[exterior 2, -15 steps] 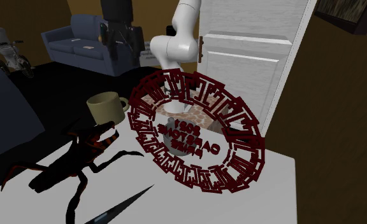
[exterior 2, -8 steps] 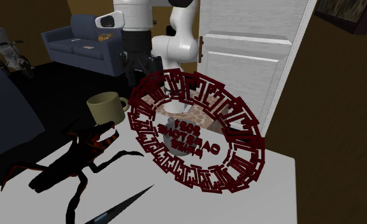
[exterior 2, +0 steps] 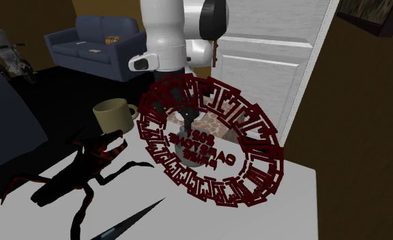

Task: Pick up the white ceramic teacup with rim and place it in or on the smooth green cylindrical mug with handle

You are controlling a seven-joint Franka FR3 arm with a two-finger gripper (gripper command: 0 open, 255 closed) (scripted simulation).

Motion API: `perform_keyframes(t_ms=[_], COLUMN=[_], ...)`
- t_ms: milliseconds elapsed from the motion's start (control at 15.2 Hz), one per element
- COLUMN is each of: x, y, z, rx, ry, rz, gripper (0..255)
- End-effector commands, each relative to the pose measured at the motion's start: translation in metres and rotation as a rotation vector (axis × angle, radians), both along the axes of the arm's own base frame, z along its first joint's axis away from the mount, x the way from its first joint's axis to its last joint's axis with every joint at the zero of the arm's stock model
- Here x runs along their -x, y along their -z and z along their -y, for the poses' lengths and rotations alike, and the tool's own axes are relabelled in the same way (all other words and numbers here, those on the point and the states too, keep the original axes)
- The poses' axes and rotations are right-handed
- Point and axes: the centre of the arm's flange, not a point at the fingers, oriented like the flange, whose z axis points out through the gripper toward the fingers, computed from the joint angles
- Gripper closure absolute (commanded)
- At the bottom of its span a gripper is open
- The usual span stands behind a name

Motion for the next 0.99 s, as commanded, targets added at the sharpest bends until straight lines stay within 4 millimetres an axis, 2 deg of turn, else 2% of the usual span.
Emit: perform_keyframes(t_ms=[0, 462, 924], x=[0.0, -0.001, -0.001], y=[0.01, 0.05, 0.05], z=[-0.013, -0.016, -0.016], rx=[-0.008, -0.008, -0.008], ry=[0.003, 0.003, 0.003], rz=[-0.002, -0.002, -0.002], gripper=[0, 0, 0])
